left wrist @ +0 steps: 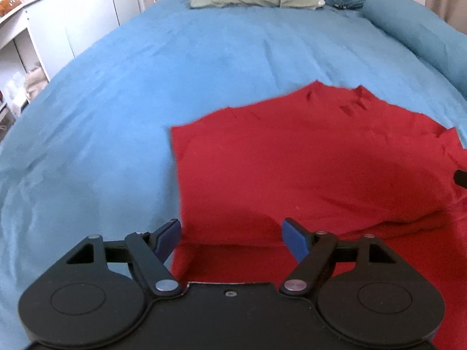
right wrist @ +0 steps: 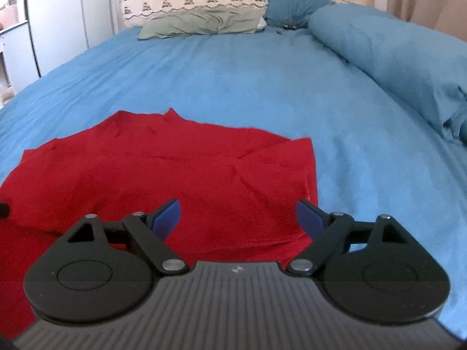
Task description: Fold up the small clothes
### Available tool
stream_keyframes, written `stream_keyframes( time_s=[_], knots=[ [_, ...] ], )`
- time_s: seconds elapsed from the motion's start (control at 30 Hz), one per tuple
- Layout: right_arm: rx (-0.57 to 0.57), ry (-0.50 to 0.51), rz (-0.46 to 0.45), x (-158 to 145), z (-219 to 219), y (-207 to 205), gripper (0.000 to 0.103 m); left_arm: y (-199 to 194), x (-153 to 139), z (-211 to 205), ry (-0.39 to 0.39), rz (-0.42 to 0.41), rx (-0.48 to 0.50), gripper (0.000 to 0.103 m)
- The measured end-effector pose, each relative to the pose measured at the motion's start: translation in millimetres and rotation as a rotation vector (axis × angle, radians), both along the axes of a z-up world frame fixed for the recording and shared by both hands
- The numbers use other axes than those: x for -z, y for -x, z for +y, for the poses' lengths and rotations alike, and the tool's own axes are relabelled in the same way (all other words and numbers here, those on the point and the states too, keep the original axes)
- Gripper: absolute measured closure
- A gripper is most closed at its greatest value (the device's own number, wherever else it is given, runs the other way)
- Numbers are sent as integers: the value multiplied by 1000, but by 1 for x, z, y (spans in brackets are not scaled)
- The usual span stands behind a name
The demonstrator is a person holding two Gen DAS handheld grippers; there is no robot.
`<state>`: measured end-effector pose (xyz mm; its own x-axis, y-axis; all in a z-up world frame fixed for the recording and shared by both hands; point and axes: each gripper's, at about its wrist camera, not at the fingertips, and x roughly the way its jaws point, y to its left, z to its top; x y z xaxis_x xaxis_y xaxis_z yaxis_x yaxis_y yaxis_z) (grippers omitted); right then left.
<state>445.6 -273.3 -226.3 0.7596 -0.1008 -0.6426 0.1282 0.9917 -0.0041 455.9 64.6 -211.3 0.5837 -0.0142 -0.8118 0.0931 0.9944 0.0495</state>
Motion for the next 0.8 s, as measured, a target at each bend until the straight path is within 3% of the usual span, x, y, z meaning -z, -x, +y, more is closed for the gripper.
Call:
stream_keyframes(
  time_s=[0.13,0.23,0.4,0.47,0.57,0.7,0.8],
  knots=[
    [7,-52,57,23,-10,-7,1,0,8,-1,-2,5,-16,22],
    [-3,-84,50,23,-11,4,2,6,2,2,-1,2,-22,22],
    [-51,-120,-11,-13,-11,33,2,38,-25,10,-17,-23,-33,20],
    [-60,-109,-34,-33,-12,54,2,58,-39,16,-20,-36,-44,12],
    [-53,-122,-45,-58,-18,88,1,90,-54,25,-16,-25,-63,9],
    [-41,-94,-11,-77,-25,135,1,139,-62,36,-9,35,-68,9],
    [-34,-84,67,-79,-29,169,1,174,-57,42,-9,95,-54,9]
  ],
)
